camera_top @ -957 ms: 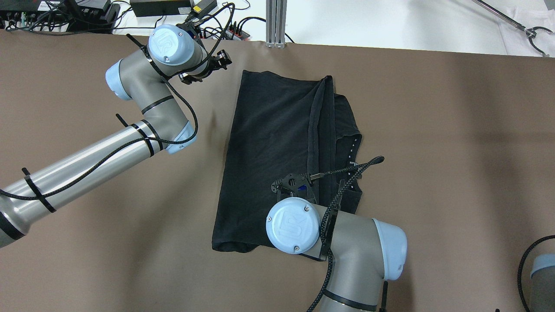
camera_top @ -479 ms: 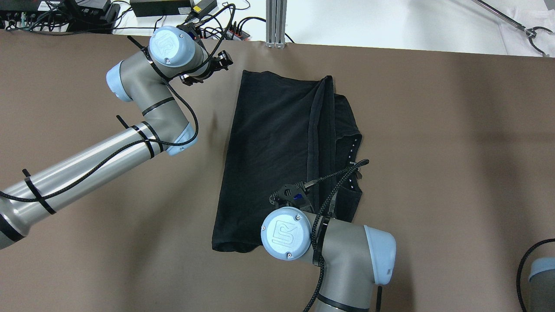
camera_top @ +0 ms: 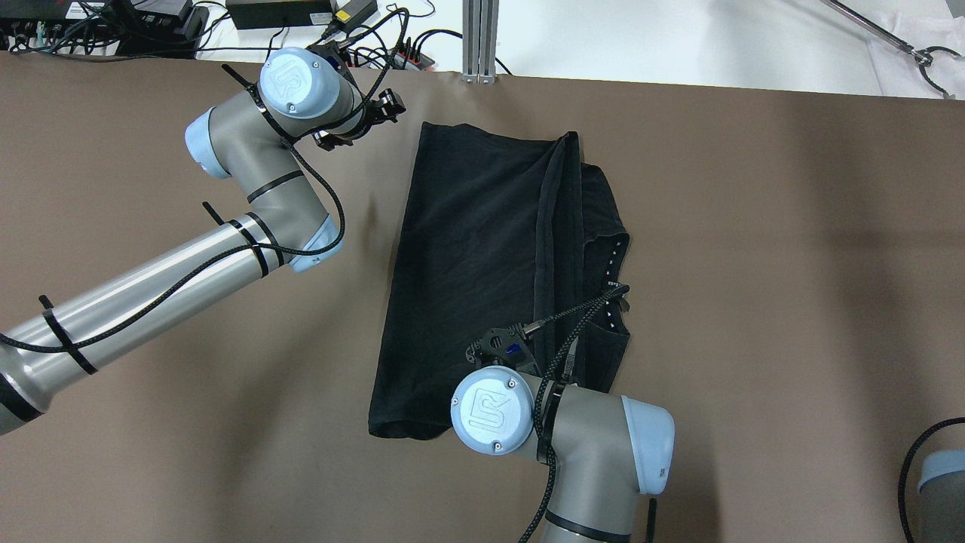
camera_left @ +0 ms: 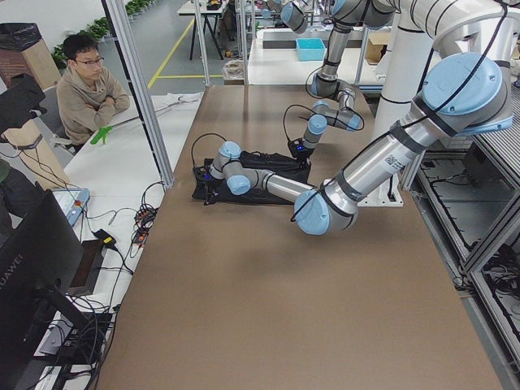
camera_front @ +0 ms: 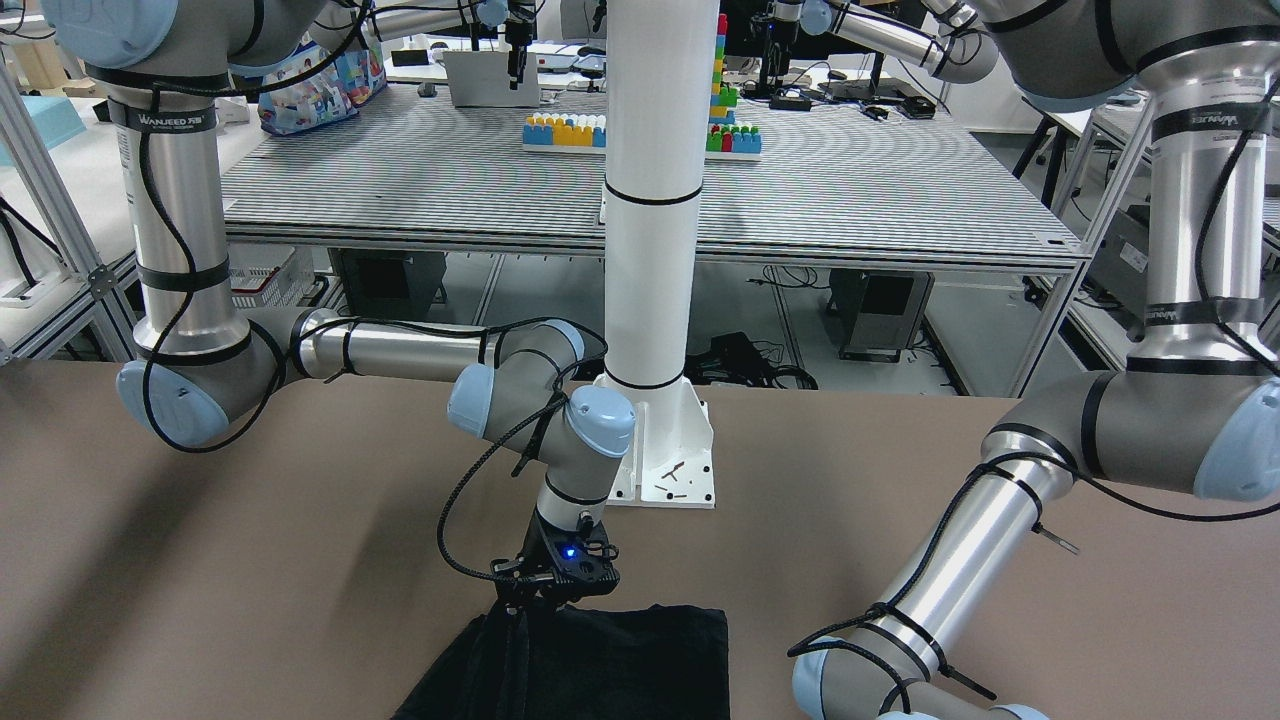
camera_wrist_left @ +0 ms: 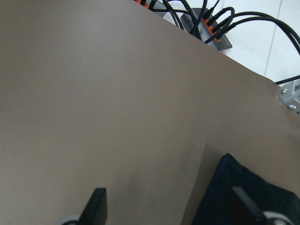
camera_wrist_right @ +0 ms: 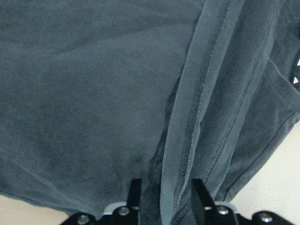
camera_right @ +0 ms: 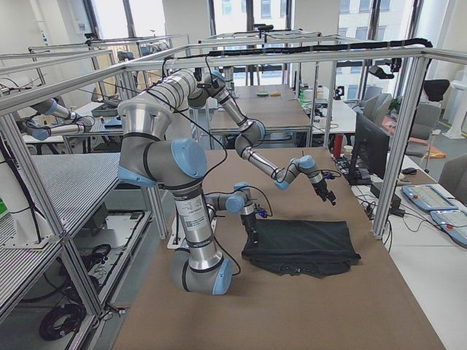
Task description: Fold clothes
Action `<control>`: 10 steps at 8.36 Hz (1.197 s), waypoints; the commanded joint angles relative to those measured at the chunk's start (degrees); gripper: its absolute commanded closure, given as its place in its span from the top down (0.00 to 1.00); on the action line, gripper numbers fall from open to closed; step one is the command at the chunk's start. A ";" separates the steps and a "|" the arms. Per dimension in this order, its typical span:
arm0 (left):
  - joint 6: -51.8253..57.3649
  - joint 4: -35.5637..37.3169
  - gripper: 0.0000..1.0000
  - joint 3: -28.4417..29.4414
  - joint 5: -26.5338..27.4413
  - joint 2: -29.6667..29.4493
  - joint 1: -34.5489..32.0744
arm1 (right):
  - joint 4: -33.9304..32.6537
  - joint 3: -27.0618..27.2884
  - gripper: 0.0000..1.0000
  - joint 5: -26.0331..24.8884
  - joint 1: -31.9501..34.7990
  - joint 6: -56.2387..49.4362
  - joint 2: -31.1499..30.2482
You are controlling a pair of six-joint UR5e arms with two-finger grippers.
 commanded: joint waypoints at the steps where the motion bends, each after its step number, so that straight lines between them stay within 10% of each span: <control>1: -0.57 -0.02 0.92 0.00 0.11 0.02 0.01 | 0.16 -0.45 0.45 0.03 -0.45 0.02 0.00; 10: -0.93 -0.02 0.93 -3.51 -0.16 2.65 0.01 | 0.16 -1.15 0.40 -0.05 -0.28 -0.07 -0.09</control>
